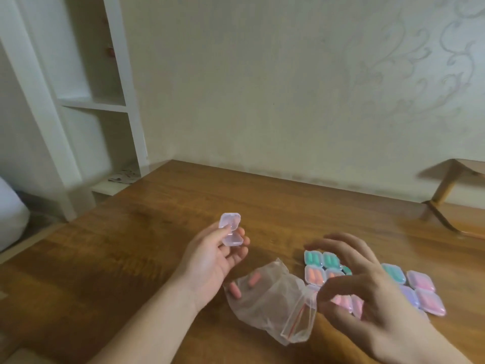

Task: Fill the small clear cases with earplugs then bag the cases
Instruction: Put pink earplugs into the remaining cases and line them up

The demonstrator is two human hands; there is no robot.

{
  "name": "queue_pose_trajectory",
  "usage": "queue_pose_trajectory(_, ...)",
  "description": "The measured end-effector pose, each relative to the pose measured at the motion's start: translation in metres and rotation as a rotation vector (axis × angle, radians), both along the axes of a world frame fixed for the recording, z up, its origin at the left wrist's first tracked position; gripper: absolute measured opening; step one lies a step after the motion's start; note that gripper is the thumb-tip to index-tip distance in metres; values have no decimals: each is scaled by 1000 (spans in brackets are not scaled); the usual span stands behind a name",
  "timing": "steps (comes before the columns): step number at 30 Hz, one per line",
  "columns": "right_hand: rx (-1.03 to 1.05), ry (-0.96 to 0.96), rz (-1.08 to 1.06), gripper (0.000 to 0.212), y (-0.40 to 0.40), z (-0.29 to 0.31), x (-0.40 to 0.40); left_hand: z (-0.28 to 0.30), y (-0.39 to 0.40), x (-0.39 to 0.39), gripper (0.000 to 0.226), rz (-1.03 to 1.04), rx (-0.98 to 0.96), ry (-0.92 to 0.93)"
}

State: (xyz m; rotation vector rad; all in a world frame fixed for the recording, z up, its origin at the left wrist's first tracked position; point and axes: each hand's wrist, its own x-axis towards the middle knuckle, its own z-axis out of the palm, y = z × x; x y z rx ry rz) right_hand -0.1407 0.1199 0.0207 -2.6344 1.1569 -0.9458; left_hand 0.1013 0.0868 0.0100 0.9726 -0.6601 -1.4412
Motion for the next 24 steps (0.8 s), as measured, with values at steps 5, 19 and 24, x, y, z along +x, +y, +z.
queue_pose_trajectory(5,-128,259,17,19,-8,-37,19,-24,4,-10,22,39,53,-152)
queue_pose_trajectory(19,-512,437,-90,16,-22,-51,60,-34,6,-18,11,66,-48,-406)
queue_pose_trajectory(24,-555,486,-168,18,-21,-55,63,-37,6,-19,13,37,-71,-451)
